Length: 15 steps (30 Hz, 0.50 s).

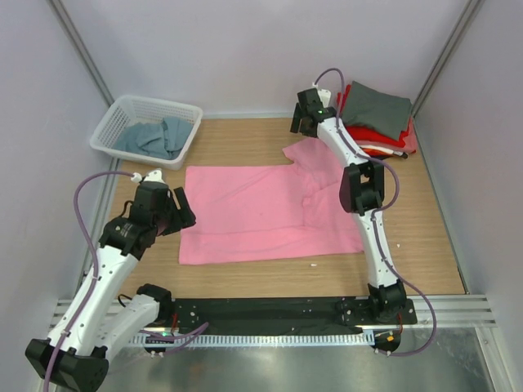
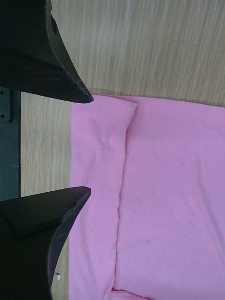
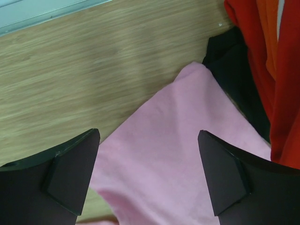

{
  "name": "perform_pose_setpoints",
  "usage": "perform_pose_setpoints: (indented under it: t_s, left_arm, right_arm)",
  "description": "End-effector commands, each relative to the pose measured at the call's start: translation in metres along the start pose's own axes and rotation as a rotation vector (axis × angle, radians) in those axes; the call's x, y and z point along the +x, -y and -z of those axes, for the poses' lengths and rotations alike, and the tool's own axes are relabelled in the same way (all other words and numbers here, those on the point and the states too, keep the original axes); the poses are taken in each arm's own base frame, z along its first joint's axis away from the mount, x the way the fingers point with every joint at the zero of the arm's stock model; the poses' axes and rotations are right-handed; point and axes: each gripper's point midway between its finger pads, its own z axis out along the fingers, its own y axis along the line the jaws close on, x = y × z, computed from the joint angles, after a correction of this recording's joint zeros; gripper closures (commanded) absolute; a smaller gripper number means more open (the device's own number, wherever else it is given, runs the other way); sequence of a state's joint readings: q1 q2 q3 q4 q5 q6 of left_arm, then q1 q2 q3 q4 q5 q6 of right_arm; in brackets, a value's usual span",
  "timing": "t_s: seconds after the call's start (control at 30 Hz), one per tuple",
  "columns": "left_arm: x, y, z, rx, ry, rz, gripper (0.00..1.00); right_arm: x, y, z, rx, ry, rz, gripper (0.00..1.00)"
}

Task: Fold and stack the t-shirts
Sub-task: Fold the tshirt

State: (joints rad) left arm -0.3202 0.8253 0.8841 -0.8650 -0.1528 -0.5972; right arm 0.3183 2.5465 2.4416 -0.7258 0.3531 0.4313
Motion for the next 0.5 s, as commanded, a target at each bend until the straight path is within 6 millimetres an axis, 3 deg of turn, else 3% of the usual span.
perform_pose_setpoints:
  t_s: [0.0, 0.07, 0.23, 0.47]
  left_arm:
    - [-0.005, 0.005, -0.003, 0.023, 0.015, -0.005, 0.27]
    - [-0.004, 0.005, -0.004, 0.022, 0.008, -0.007, 0.27]
    - [-0.003, 0.004, -0.006, 0.013, -0.002, -0.009, 0.28]
    - [-0.001, 0.002, -0.009, -0.003, -0.013, -0.009, 0.28]
  right_arm:
    - [-0.040, 0.002, -0.004, 0.024, 0.134, -0.009, 0.08]
    - [-0.041, 0.004, -0.014, 0.022, 0.146, -0.022, 0.08]
    - [-0.019, 0.008, -0.051, -0.023, 0.088, -0.069, 0.14]
    - [0.019, 0.006, -0.073, -0.044, 0.001, -0.059, 0.36]
